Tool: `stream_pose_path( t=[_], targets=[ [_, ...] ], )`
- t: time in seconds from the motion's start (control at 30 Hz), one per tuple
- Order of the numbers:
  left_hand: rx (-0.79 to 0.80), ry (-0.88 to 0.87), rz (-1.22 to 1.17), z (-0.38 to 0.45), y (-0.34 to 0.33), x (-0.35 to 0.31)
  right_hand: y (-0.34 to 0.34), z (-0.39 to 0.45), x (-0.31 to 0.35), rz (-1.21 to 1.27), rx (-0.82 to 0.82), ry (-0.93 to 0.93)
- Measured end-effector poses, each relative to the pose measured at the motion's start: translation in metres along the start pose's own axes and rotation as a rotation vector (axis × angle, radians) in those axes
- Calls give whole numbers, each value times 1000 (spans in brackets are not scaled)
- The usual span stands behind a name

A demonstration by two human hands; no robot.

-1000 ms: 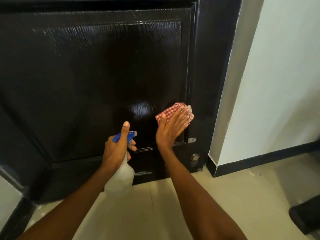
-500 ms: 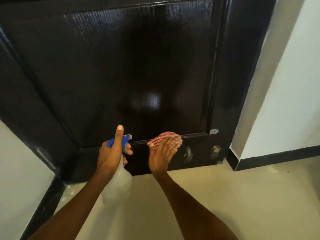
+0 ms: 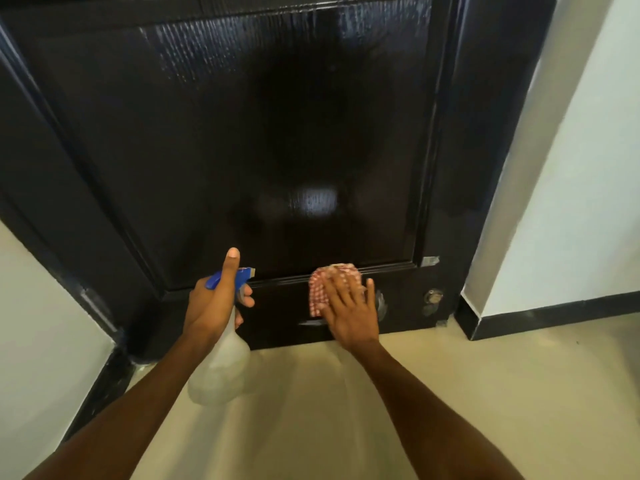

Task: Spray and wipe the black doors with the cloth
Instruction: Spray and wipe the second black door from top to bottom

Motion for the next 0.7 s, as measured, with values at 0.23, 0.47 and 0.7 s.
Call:
stream_pose_path(
  t=[0.23, 0.47, 0.7],
  targets=[
    [116, -1, -62, -13, -73, -6, 36, -33, -168, 499, -304, -1135],
    [180, -92, -84, -19, -158, -36, 90, 17, -182, 658, -576, -1091],
    [192, -162, -165, -32, -203, -42, 193, 94, -177, 358, -790, -647]
  ],
)
Point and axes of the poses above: each hand's wrist, its own z-axis towards the middle knuckle, its own y-axis out of the back of the hand, x = y × z, the point moved 8 cm from there along z, towards the middle knuckle, and after that the axes turned 7 degrees about -x, right-handed, at the moved point
